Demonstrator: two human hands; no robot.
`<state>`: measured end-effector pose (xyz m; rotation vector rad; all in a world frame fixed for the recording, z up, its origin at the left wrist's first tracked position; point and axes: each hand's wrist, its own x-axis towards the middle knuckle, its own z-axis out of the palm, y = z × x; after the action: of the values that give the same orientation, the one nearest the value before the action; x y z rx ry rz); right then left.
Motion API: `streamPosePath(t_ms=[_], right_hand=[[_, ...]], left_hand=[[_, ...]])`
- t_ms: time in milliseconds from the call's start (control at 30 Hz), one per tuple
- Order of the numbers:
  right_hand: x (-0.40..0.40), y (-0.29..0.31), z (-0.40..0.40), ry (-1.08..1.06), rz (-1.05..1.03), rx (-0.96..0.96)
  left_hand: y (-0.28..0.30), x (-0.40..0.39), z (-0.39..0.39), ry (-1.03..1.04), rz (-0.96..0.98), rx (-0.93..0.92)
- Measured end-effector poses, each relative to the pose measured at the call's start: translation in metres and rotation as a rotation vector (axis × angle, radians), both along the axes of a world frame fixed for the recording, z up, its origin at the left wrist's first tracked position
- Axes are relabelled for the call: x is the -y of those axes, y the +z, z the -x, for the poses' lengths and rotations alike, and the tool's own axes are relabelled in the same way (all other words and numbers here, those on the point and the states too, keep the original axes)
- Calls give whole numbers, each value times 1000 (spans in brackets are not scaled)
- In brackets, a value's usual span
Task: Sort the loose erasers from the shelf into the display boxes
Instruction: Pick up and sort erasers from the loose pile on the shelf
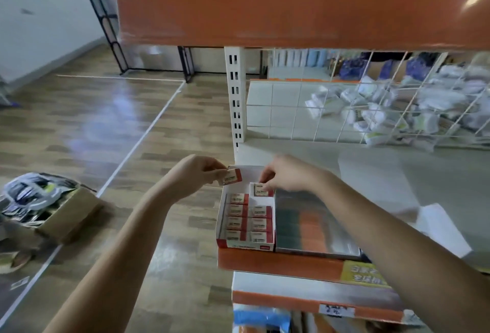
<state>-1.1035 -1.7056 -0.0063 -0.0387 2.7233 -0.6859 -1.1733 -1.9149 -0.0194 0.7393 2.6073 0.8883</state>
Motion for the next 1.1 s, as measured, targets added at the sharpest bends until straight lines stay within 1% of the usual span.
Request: streamPosePath(t_ms=[233,367,567,733,1100], right_hand=[[9,-5,3,-10,-101,26],[14,-10,3,-2,-148,42],[18,-18,2,-2,-227,8],[20,-18,2,-31,-216,-32],[21,-25,3,-113,-175,-46]], left_hand=[[-3,-13,10,-77,-9,-9],[-3,-18,10,-97,23,-23],[-1,-22,8,-128,66,-57],[3,-25,6,-149,112,-126],[1,-28,12,-195,139,-150]])
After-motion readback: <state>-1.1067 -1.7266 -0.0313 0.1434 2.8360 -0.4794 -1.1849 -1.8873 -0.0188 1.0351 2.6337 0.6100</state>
